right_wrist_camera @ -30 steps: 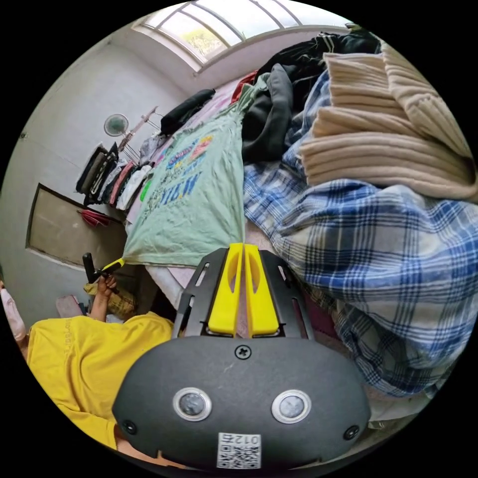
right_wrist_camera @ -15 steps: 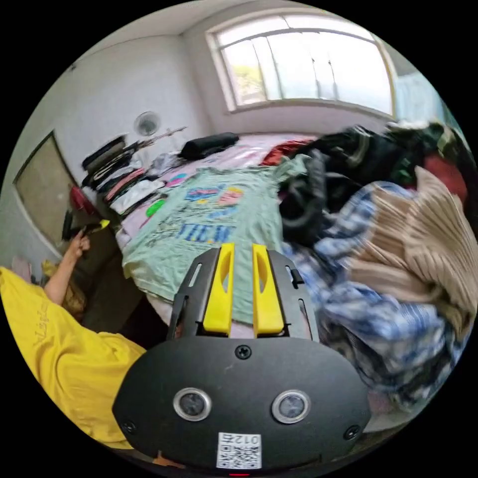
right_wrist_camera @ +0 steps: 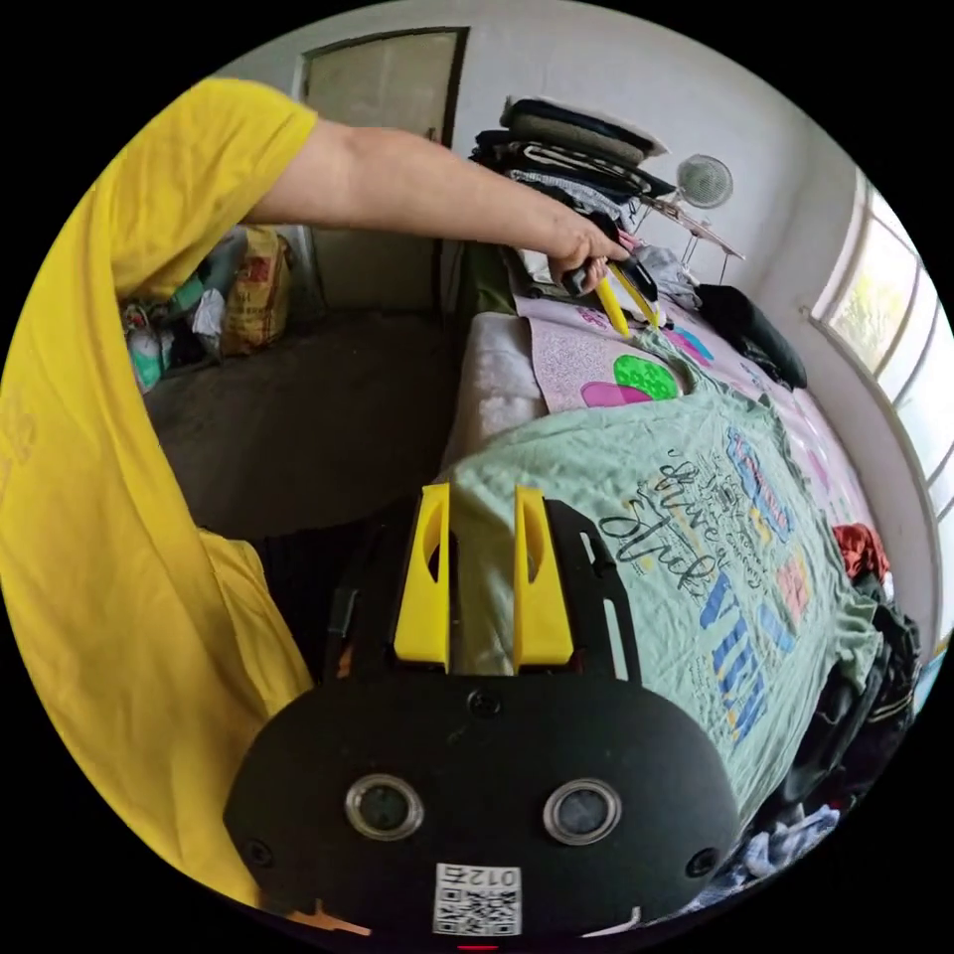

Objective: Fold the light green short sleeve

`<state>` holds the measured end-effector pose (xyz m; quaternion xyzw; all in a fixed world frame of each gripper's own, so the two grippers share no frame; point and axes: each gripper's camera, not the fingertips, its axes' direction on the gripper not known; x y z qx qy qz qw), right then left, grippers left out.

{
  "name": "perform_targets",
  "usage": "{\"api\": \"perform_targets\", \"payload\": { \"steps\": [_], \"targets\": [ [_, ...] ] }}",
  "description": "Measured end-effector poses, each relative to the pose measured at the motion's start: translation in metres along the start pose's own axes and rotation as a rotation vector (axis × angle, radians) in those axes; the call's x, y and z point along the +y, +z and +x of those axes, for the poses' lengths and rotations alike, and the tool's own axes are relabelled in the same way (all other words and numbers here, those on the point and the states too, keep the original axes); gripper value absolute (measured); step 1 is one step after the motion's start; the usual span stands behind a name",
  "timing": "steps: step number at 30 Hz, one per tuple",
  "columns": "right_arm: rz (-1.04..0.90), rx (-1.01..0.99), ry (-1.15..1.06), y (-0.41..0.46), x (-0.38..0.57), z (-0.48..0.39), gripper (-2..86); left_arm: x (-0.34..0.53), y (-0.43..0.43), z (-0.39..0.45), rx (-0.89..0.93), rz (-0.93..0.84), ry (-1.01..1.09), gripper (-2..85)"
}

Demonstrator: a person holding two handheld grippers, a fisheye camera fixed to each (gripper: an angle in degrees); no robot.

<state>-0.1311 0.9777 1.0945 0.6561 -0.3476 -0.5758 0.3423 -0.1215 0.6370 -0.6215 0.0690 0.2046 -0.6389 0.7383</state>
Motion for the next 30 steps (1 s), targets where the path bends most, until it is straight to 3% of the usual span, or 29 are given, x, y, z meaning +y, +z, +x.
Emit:
{"api": "perform_targets", "payload": {
  "steps": [11,19,23,27,30],
  "targets": [
    [-0.033,0.334,-0.321,0.080,0.057,-0.197,12.3,-0.036,0.048,-0.019,0.162,0.059,-0.093,2.1],
    [-0.115,0.514,-0.433,0.132,0.077,-0.232,11.5,-0.046,0.073,0.022,0.216,0.079,-0.060,1.1],
    [-0.102,0.712,-0.424,0.127,0.086,-0.217,2.9,-0.047,0.080,0.050,0.223,0.102,-0.032,1.0],
    [-0.049,0.492,-0.231,0.058,0.078,-0.162,1.2,-0.045,0.085,0.095,0.179,0.127,0.026,0.8],
    [0.026,0.199,0.038,-0.014,0.072,-0.075,0.9,-0.047,0.094,0.140,0.128,0.112,0.104,0.7]
  ]
}}
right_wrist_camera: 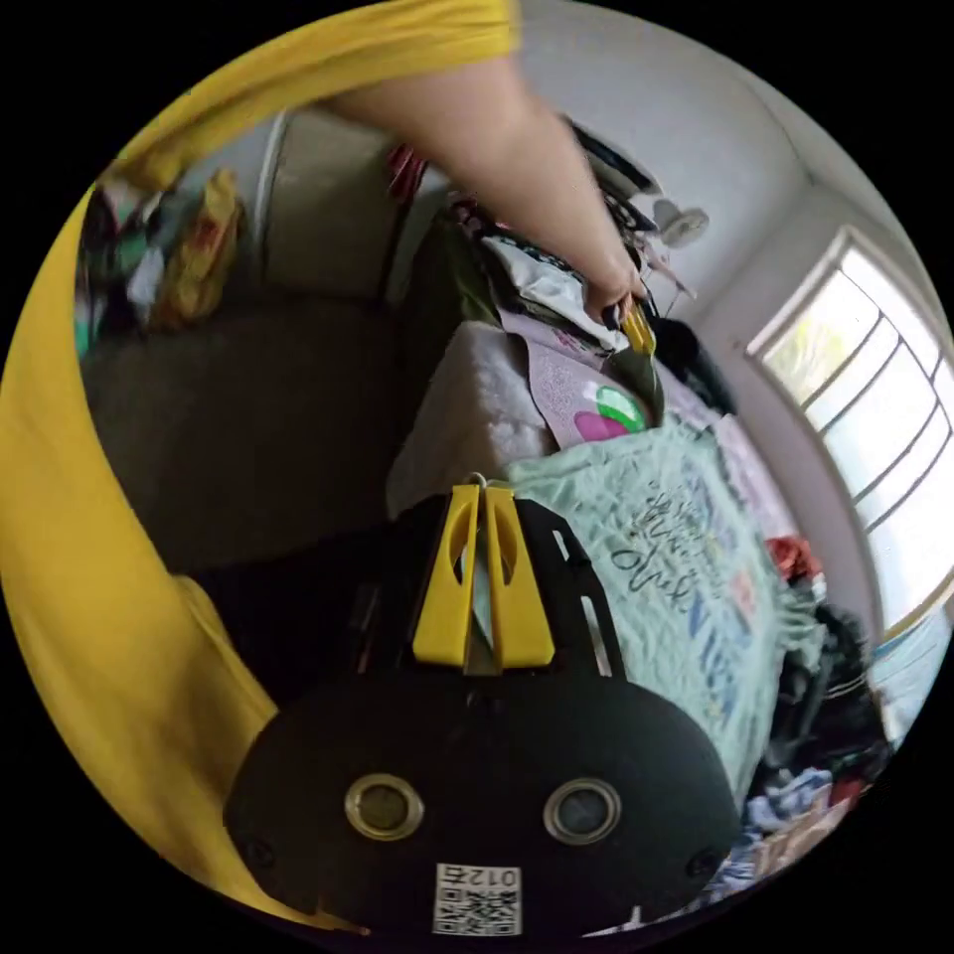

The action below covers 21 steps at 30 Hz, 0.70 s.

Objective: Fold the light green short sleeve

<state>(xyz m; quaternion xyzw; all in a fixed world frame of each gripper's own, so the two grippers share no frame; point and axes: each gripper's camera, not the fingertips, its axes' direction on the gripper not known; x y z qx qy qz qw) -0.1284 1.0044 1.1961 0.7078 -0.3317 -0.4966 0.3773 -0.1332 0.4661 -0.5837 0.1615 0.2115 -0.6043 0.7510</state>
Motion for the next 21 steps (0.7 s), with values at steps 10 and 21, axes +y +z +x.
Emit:
{"api": "perform_targets", "payload": {
  "steps": [10,21],
  "targets": [
    [0.255,-0.629,0.564,-0.114,0.080,0.325,0.7,-0.011,0.120,0.227,-0.269,-0.120,0.315,0.5],
    [0.347,-0.725,0.854,-0.195,0.217,0.518,1.4,0.134,0.465,0.489,-1.171,-0.673,1.202,0.2]
  ]
}}
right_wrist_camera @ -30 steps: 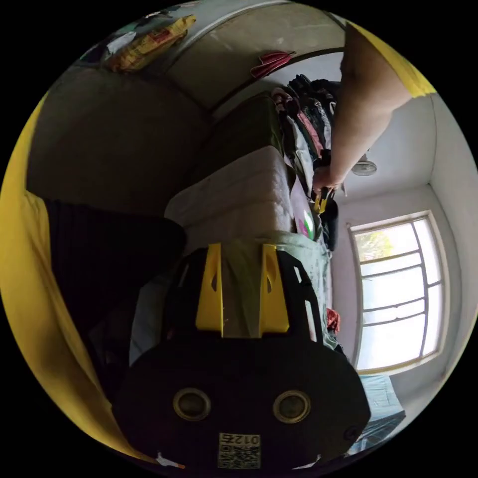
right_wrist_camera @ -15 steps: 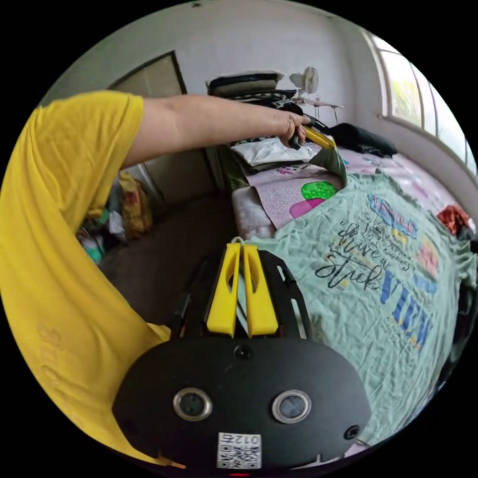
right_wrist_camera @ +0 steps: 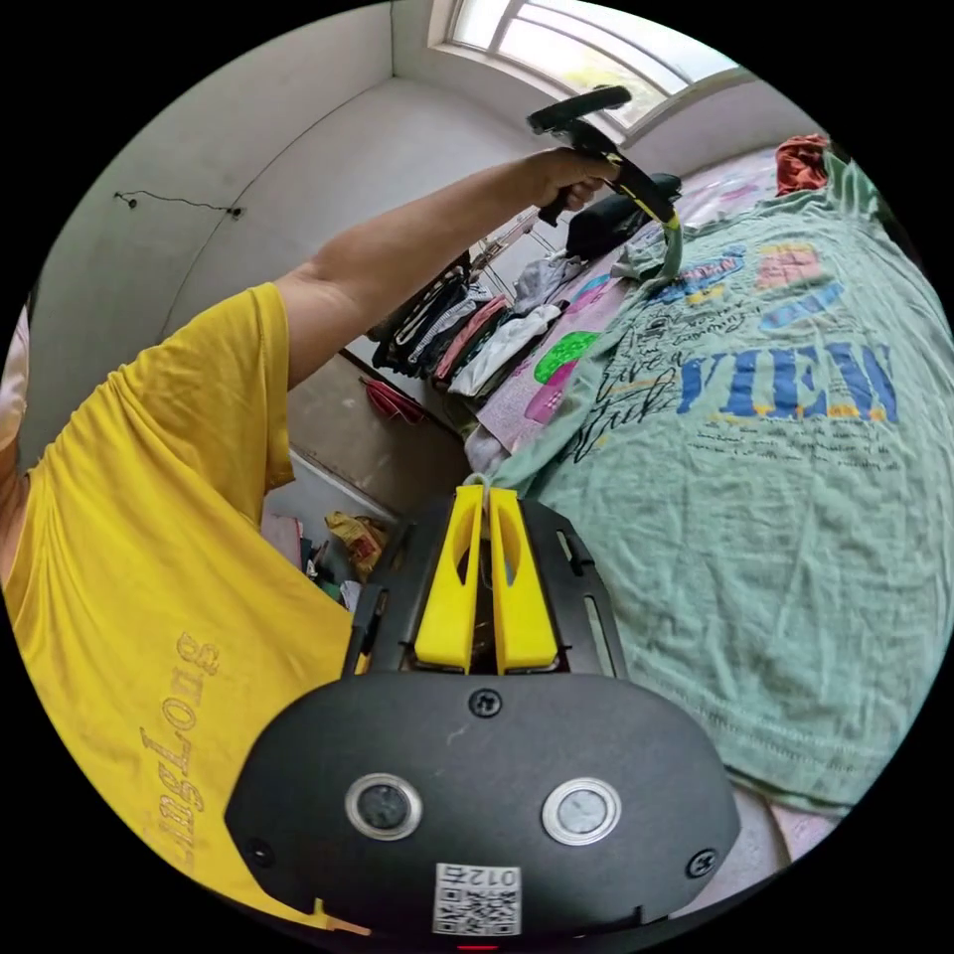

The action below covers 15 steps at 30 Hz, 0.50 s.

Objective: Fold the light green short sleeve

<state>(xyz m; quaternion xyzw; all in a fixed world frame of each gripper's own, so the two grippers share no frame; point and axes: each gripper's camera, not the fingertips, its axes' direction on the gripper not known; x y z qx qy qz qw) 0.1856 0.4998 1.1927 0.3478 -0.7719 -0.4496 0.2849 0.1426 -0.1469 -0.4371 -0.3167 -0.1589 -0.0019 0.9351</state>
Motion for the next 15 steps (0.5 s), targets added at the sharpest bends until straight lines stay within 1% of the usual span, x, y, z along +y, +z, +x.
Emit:
{"api": "perform_targets", "payload": {
  "steps": [2,4,8,12,15],
  "targets": [
    [0.033,0.001,0.020,-0.038,-0.015,0.010,1.4,-0.028,-0.003,0.025,-0.021,-0.024,0.014,0.2],
    [0.061,-0.007,0.039,-0.066,-0.026,0.017,1.5,-0.052,-0.011,0.039,-0.006,-0.025,-0.022,0.2],
    [0.124,-0.068,0.097,-0.127,-0.056,0.038,1.5,-0.067,-0.030,0.037,0.010,-0.027,-0.103,0.2],
    [0.249,-0.156,0.135,-0.176,-0.072,0.049,1.4,-0.073,-0.061,0.030,0.029,0.032,-0.171,0.2],
    [0.337,-0.136,0.191,-0.207,-0.072,0.056,1.3,-0.080,-0.074,0.035,0.068,0.087,-0.197,0.2]
  ]
}}
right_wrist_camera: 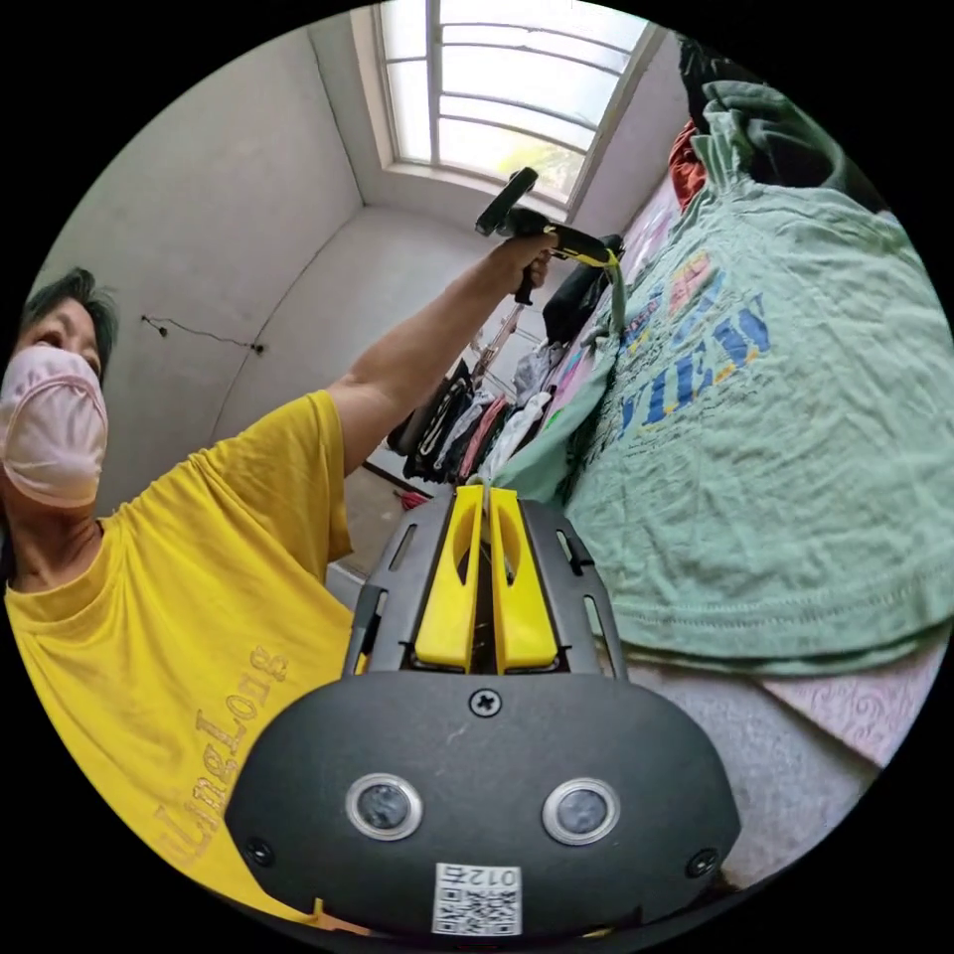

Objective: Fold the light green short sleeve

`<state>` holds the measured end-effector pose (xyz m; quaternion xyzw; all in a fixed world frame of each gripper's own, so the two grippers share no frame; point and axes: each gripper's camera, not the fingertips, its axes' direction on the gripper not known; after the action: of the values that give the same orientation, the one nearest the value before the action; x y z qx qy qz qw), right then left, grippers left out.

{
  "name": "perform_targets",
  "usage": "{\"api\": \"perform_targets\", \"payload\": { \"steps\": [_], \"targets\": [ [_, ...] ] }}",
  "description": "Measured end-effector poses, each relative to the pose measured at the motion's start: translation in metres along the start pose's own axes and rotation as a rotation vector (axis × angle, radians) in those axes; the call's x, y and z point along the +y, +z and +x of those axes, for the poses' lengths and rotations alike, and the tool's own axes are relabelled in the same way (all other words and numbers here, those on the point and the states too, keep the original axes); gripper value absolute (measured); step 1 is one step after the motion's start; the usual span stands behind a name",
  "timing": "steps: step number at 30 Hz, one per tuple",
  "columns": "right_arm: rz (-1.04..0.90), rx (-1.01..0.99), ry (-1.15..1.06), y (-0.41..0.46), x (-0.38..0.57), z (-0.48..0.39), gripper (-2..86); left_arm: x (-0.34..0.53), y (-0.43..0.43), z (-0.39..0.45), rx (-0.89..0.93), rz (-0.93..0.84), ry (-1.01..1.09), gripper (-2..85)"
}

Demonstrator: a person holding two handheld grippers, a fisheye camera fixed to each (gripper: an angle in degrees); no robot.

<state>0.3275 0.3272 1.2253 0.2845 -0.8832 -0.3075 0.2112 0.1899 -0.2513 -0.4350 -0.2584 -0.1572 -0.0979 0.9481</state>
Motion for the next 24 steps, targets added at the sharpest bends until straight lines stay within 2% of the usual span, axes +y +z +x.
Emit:
{"api": "perform_targets", "payload": {
  "steps": [5,11,14,17,20,22,24],
  "targets": [
    [0.005,0.042,0.092,-0.008,-0.016,0.017,1.2,-0.012,0.004,0.027,0.034,0.003,0.027,0.4],
    [0.025,0.120,0.062,-0.012,-0.030,0.011,1.4,-0.009,0.006,0.040,0.052,0.069,-0.027,0.8],
    [-0.057,0.199,0.139,0.005,-0.033,0.032,1.6,-0.005,0.017,0.039,0.124,0.048,-0.052,1.4],
    [-0.036,0.187,0.142,0.011,-0.026,0.036,2.0,0.001,0.030,0.033,0.282,0.002,-0.071,2.2],
    [-0.019,0.288,0.106,0.013,-0.020,0.026,2.5,0.020,0.022,0.011,0.506,0.115,-0.139,2.4],
    [0.008,0.376,0.062,0.012,-0.013,0.016,2.7,0.038,0.017,-0.007,0.750,0.206,-0.147,2.1],
    [0.037,0.480,-0.002,0.013,-0.005,0.000,3.1,0.055,0.014,-0.017,0.911,0.265,-0.133,1.8]
  ]
}}
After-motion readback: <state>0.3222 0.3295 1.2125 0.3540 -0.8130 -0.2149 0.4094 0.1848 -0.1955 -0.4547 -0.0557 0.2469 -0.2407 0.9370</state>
